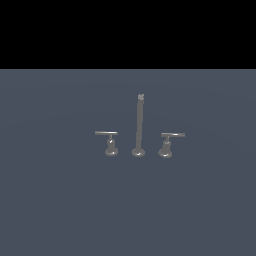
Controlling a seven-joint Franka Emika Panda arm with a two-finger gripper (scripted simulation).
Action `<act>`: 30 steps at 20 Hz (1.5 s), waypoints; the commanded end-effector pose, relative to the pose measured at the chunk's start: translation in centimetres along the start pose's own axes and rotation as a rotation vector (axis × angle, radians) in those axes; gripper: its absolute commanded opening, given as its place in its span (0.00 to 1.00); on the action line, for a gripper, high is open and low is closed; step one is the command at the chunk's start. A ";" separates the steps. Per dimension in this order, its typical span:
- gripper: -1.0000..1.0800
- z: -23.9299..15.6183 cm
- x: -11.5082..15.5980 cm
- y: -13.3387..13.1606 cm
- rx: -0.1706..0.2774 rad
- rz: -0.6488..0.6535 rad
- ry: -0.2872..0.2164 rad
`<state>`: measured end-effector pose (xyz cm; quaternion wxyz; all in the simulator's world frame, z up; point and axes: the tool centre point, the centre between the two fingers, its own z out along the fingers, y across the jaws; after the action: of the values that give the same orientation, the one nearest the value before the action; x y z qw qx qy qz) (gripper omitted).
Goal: Turn on the faucet by rotating a designated handle.
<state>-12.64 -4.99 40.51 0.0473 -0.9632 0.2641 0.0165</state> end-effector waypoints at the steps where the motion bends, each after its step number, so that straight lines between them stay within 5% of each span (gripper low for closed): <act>1: 0.00 1.6 2.0 -0.2 0.002 0.079 0.002; 17: 0.00 14.3 12.8 0.7 -0.009 0.582 0.028; 30: 0.00 25.8 18.2 3.9 -0.034 0.946 0.073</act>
<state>0.70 -14.56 14.64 0.0121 -0.7494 0.6619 0.0092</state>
